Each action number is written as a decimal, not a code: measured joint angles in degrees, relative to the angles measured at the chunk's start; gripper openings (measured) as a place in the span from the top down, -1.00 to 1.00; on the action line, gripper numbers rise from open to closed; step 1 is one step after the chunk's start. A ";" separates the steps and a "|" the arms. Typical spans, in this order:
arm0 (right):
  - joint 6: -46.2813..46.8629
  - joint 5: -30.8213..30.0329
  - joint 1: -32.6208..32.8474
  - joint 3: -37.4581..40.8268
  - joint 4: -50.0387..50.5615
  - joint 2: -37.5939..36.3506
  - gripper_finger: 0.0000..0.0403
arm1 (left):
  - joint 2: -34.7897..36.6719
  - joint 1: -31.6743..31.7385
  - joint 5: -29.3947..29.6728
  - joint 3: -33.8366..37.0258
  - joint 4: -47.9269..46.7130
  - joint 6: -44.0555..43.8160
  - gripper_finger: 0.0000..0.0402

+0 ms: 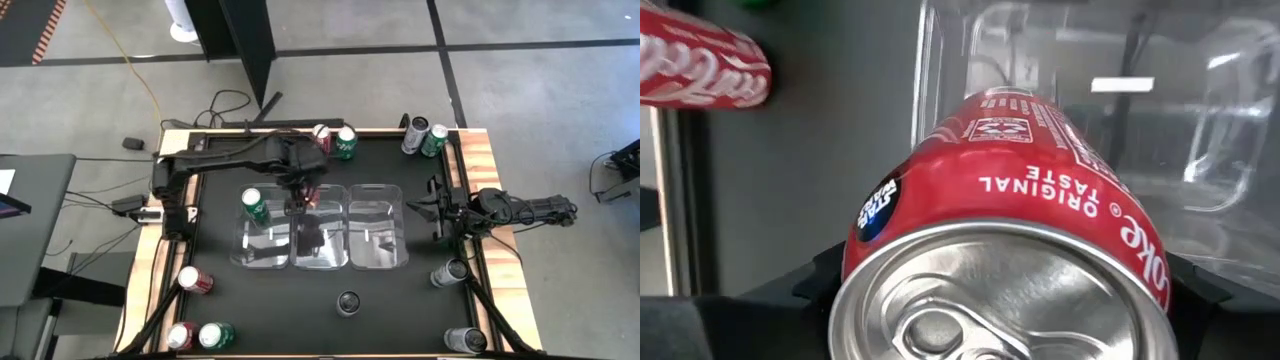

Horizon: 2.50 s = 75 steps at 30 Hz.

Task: Sort soda cans
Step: Put the top left red soda can into the middle transparent bin

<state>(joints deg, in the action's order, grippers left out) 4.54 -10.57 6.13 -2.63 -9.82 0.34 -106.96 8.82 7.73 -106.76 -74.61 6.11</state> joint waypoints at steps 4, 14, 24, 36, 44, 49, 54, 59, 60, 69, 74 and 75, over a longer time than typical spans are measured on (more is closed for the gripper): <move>0.00 0.00 0.00 0.00 0.16 0.00 0.86 | -2.94 -0.02 -0.04 0.00 0.11 0.20 -0.51; 0.00 0.00 0.00 0.00 0.46 0.02 0.86 | -7.73 0.47 -0.02 0.00 -0.06 0.52 -0.51; 0.02 0.00 0.00 0.00 0.57 0.02 0.86 | -9.46 1.05 -0.01 0.00 0.16 -0.05 -0.51; 0.00 0.01 -0.02 0.00 0.59 0.02 0.86 | -11.48 1.03 -0.02 0.00 0.62 -1.29 -0.51; 0.02 0.02 -0.02 0.00 0.61 0.02 0.86 | -12.25 1.03 0.00 0.02 1.53 -1.48 -0.51; 0.02 0.02 -0.02 0.00 0.61 0.02 0.86 | -12.24 1.03 0.00 0.01 1.32 -2.36 -0.51; 0.02 0.02 -0.02 0.00 0.63 0.02 0.86 | -12.24 1.03 0.00 0.02 1.31 -2.88 -0.51; 0.02 0.02 -0.02 0.00 0.62 0.02 0.86 | -12.24 1.03 0.07 0.02 0.97 -3.32 -0.51; 0.02 0.02 -0.02 0.00 0.63 0.01 0.86 | -12.24 1.03 0.07 0.01 0.97 -3.39 -0.51; 0.15 0.02 -0.02 0.00 0.63 0.02 0.86 | -12.24 1.03 0.15 0.02 0.75 -4.01 -0.59; 0.13 0.02 -0.02 0.00 0.61 0.02 0.86 | -12.24 1.03 0.15 0.02 0.70 -4.29 -0.60; 0.13 0.02 -0.02 0.00 0.61 0.02 0.86 | -12.24 1.03 0.15 0.02 0.70 -4.43 -0.61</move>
<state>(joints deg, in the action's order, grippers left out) 4.67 -10.55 6.11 -2.63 -9.21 0.36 -119.20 9.85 7.88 -106.74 -73.91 1.68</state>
